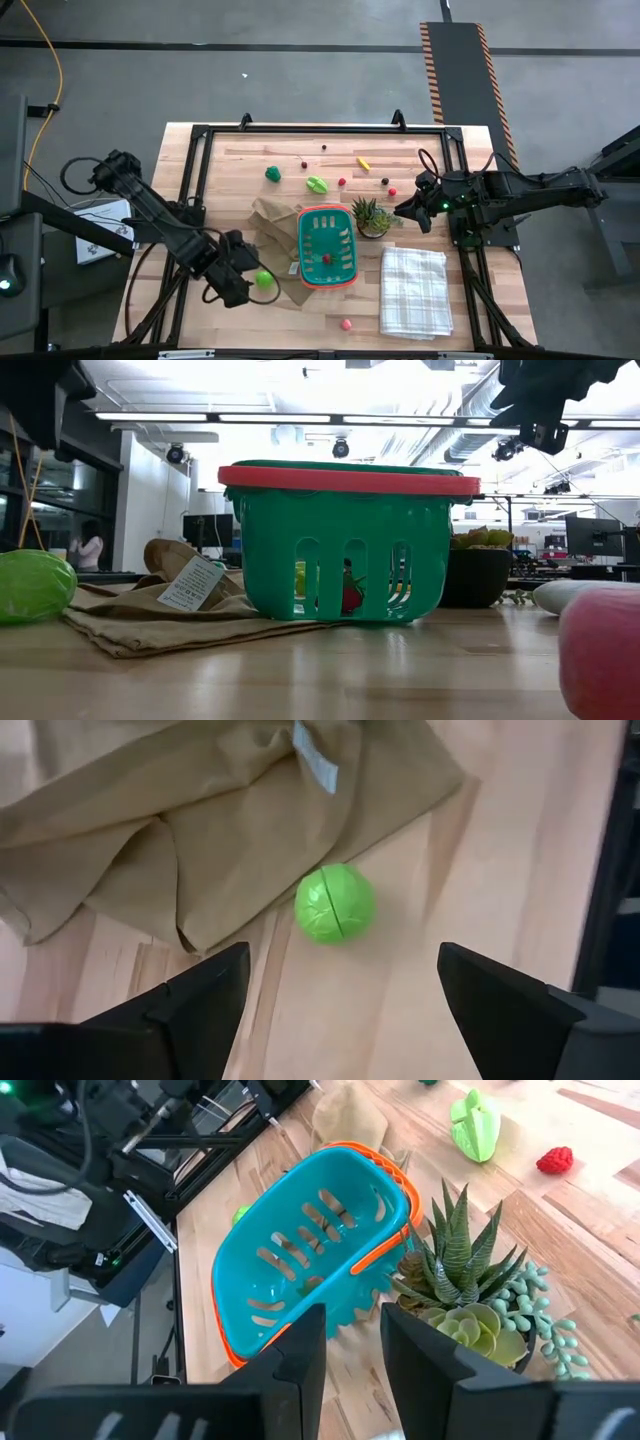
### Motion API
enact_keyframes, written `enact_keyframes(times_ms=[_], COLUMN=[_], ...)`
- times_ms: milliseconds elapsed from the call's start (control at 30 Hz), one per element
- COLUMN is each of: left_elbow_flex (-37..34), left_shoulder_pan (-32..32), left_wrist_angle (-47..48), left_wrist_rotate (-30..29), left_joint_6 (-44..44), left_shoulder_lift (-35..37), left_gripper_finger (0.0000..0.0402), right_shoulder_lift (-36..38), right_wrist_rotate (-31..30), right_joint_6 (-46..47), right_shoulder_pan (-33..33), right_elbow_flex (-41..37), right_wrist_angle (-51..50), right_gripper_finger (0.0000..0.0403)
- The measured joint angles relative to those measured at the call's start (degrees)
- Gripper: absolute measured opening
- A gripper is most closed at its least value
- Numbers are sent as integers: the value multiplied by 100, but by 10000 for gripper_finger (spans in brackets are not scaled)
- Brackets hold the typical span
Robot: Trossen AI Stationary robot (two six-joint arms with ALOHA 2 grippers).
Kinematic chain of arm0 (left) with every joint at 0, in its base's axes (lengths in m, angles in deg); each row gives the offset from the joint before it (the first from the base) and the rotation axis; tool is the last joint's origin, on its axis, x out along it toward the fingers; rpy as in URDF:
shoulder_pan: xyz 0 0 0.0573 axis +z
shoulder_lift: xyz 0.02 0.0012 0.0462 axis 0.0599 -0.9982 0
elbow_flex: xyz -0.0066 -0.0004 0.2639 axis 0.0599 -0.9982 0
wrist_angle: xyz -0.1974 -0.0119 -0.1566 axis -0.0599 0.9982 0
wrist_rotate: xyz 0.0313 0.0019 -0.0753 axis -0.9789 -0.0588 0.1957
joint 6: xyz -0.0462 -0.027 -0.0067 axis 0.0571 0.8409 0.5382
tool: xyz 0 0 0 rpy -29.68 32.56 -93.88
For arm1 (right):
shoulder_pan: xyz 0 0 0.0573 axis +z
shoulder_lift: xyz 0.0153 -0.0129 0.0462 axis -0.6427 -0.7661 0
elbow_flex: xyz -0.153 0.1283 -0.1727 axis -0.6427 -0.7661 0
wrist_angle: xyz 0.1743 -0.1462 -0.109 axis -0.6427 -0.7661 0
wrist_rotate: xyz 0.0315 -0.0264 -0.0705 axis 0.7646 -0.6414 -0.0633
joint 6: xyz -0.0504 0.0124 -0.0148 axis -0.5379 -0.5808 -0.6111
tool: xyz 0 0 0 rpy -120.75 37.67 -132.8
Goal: Pick and placing Produce into tupperware
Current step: Put the green cabbage into the green basket
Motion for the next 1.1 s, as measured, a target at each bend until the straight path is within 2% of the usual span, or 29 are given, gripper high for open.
enact_keyframes(times_ms=[233,600,1100], left_elbow_flex=[0,-16,-664], left_shoulder_pan=[0,4,44], left_wrist_angle=[-59,-511,-1203], left_wrist_rotate=[0,-26,122], left_joint_6=[323,0,0], left_shoulder_lift=[-402,-944,-1001], left_gripper_finger=[310,307,307], right_shoulder_lift=[0,0,0], right_wrist_rotate=[1,0,0], right_joint_6=[-1,-44,-22], right_shoulder_pan=[0,2,2], right_elbow_flex=[0,0,0], right_wrist_angle=[2,4,7], right_gripper_finger=[90,90,90])
